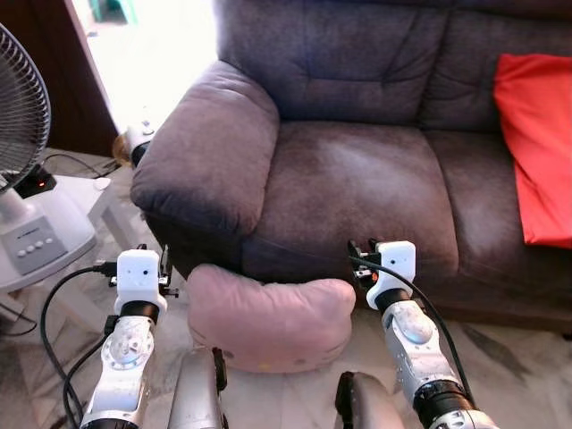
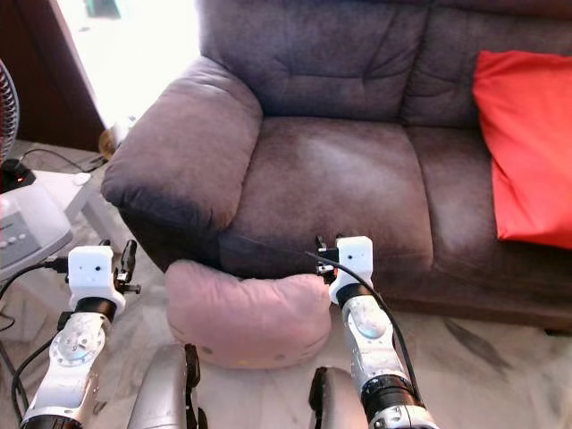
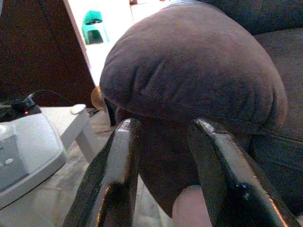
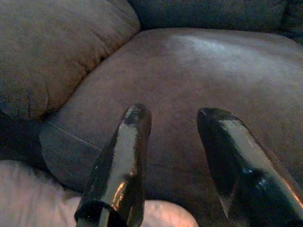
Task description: Move the pillow to the sofa from floor
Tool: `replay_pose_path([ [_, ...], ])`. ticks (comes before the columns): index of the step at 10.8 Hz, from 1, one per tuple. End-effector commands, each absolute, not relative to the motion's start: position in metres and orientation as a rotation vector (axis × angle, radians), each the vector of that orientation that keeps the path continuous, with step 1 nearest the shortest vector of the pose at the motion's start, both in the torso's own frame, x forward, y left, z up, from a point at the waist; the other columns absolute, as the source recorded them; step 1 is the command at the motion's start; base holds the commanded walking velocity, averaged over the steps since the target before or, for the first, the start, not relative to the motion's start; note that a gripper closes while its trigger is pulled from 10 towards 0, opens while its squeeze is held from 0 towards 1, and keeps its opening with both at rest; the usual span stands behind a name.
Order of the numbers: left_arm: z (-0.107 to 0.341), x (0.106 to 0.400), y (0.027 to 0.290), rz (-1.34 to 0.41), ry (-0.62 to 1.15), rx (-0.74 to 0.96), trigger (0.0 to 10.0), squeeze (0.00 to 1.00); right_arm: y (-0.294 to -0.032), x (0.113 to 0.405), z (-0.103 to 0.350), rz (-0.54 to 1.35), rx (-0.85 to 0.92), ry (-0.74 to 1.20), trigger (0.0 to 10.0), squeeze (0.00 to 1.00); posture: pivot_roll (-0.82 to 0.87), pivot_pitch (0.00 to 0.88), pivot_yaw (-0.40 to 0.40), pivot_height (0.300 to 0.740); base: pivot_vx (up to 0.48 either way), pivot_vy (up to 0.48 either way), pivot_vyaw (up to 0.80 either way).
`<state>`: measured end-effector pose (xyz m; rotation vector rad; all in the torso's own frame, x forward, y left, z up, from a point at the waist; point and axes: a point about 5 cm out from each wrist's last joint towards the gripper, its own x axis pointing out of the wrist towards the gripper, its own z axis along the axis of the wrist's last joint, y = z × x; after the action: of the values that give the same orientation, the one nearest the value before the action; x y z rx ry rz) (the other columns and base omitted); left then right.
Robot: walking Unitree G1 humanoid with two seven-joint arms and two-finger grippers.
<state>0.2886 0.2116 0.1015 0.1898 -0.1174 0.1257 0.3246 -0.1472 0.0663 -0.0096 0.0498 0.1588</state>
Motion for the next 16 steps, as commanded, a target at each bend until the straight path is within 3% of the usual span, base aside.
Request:
replay_pose_path([
  [1, 0.101, 0.29, 0.21, 0.114, -0.106, 0.173, 10.0, 0.0, -0.147, 0.325, 0.066, 0.172, -0.009, 0.062, 10.0, 0.0, 0.1, 0.124, -0.048, 0.542, 0.0, 0.0, 0.0],
  [4, 0.101, 0.29, 0.211, 0.116, -0.099, 0.169, 10.0, 0.0, -0.144, 0.325, 0.061, 0.182, -0.032, 0.114, 10.0, 0.0, 0.1, 0.133, -0.05, 0.537, 0.0, 0.0, 0.0],
  [9, 0.101, 0.291, 0.208, 0.11, -0.096, 0.159, 10.0, 0.0, -0.143, 0.326, 0.064, 0.197, -0.008, 0.095, 10.0, 0.0, 0.1, 0.14, -0.053, 0.472, 0.0, 0.0, 0.0],
  [14, 0.102, 0.295, 0.206, 0.1, -0.081, 0.145, 10.0, 0.0, -0.139, 0.33, 0.055, 0.252, 0.005, 0.218, 10.0, 0.0, 0.1, 0.137, -0.057, 0.472, 0.0, 0.0, 0.0],
  [16, 0.103, 0.296, 0.205, 0.088, -0.081, 0.135, 10.0, 0.0, -0.139, 0.332, 0.061, 0.254, 0.021, 0.183, 10.0, 0.0, 0.1, 0.127, -0.055, 0.472, 0.0, 0.0, 0.0],
])
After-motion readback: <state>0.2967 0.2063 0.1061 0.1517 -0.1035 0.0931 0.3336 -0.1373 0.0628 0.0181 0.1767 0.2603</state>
